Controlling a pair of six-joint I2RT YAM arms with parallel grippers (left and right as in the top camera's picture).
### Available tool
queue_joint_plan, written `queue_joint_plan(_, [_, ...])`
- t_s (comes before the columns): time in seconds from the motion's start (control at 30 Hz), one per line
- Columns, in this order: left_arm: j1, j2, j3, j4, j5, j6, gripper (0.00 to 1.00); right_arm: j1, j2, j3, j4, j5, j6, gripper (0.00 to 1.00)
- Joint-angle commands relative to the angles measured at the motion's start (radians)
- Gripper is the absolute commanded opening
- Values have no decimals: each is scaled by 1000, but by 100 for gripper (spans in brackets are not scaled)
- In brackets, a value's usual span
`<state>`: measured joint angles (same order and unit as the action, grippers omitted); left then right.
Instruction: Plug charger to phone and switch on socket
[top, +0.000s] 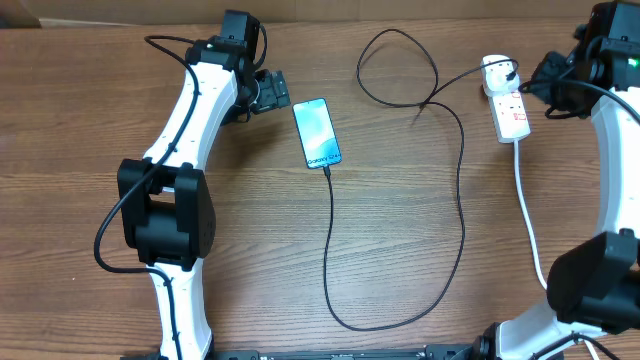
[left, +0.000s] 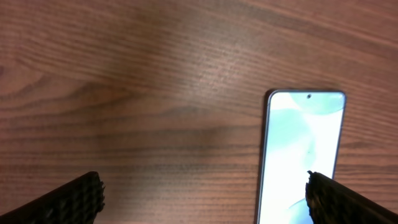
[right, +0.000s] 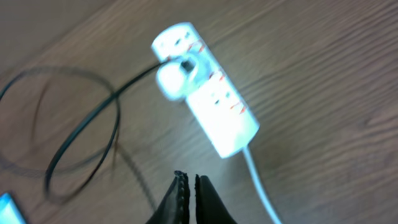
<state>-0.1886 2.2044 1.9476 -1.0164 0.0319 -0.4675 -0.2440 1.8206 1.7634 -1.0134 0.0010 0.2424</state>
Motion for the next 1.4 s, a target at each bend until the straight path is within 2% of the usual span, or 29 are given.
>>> queue_joint_plan(0.0, [5, -22, 14, -10, -13, 4, 100, -32, 42, 16, 47, 35, 9, 4])
queue_joint_plan(0.33, [5, -22, 14, -4, -14, 4, 100, -45, 177, 16, 173, 6, -14, 4])
queue_joint_plan(0.37, [5, -22, 14, -4, -14, 4, 99, -45, 186, 16, 174, 5, -14, 8])
queue_joint_plan(0.4, [5, -22, 14, -4, -14, 4, 100, -47, 192, 16, 172, 5, -14, 17])
queue_joint_plan(0.43, [5, -22, 14, -4, -14, 4, 100, -47, 197, 16, 169, 5, -14, 37])
queue_joint_plan(0.47, [5, -22, 14, -4, -13, 3, 100, -47, 198, 16, 166, 5, -14, 62])
queue_joint_plan(0.5, [5, -22, 14, -4, -2, -6, 100, -47, 198, 16, 164, 5, -14, 67])
queue_joint_plan(0.67, [5, -22, 14, 2, 47, -19, 100, -52, 212, 16, 180, 7, -37, 67])
queue_joint_plan(0.93, [5, -22, 14, -8, 47, -19, 100, -64, 299, 16, 237, 44, -39, 93])
queue_joint_plan(1.07, [5, -22, 14, -9, 47, -19, 100, -64, 334, 16, 262, 79, -87, 100])
queue_joint_plan(1.37, [5, -22, 14, -13, 47, -19, 100, -66, 369, 16, 295, 104, -87, 100])
